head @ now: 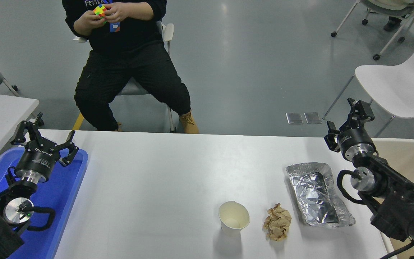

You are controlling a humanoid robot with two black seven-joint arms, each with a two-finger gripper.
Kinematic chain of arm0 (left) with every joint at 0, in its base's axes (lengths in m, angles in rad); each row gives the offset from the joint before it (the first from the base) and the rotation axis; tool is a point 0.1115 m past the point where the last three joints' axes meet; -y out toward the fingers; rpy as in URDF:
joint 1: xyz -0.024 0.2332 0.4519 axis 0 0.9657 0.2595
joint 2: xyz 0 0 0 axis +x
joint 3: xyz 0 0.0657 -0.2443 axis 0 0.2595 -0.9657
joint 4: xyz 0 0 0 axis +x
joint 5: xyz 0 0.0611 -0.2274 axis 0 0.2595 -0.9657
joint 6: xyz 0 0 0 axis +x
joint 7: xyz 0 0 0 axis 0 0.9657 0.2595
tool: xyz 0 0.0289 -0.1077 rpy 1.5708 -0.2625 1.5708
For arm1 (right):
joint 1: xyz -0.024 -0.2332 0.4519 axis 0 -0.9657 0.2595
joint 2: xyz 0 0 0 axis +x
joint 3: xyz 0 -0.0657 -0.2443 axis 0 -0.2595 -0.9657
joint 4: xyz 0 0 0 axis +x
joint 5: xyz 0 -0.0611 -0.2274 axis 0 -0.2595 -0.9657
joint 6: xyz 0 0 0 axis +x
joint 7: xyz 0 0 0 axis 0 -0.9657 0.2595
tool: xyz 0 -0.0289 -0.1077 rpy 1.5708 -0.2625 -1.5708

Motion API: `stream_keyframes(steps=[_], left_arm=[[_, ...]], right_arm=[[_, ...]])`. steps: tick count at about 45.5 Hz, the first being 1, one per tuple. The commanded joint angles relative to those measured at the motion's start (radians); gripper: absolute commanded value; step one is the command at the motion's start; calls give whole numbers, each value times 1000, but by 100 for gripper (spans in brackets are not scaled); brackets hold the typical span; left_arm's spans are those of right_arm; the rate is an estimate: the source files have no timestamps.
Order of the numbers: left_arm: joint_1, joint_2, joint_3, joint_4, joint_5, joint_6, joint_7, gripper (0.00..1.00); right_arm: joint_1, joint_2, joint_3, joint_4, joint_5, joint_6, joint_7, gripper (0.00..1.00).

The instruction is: Clean the table surface

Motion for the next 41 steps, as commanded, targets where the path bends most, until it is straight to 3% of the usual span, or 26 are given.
stream_keyframes(steps=[1, 41], left_arm=[[0, 0, 0, 0, 0, 0, 0, 100], [0, 0, 0, 0, 0, 0, 0, 100]], right_arm=[[0, 0, 0, 0, 0, 1, 0, 98], [2, -9, -10, -63, 0, 4, 0, 99]])
